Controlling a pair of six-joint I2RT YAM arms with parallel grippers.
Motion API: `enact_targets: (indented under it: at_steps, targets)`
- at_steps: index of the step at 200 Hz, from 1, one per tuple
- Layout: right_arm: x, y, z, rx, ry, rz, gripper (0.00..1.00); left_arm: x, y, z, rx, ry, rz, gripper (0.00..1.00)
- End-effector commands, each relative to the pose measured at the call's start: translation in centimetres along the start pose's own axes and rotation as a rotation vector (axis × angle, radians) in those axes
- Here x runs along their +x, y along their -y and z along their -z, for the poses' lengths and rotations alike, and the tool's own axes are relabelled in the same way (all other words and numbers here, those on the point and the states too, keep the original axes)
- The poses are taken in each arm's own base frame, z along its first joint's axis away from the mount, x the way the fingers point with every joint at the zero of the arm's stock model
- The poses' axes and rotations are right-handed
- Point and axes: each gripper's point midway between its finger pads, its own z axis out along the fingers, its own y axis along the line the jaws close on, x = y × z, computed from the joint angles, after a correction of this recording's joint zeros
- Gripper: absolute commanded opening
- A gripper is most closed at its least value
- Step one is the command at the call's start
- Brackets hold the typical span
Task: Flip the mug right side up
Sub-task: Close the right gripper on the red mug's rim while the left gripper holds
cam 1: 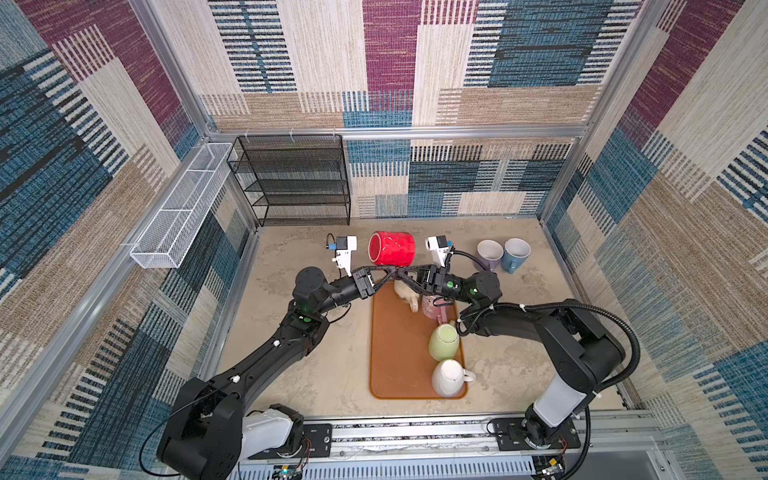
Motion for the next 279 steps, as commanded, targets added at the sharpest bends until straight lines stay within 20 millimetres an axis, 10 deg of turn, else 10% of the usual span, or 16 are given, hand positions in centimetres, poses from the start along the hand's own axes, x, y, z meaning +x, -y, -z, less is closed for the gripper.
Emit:
enact_targets:
  at_steps: [1, 150, 279]
  targets:
    - [-0.8, -2.6, -0.2, -0.093, 0.024, 0.08, 0.33, 0.2, 1.3, 0.0, 0.063, -0.012, -0.05, 0.0]
    - [-1.0, -2.6, -0.3, -0.085, 0.032, 0.104, 0.0, 3.2, -2.4, 0.5, -0.005, -0.063, 0.006, 0.0]
    - [1.0, -2.3, 1.6, 0.043, 0.01, 0.189, 0.0, 5.7, -4.8, 0.2, -0.084, -0.155, 0.015, 0.5]
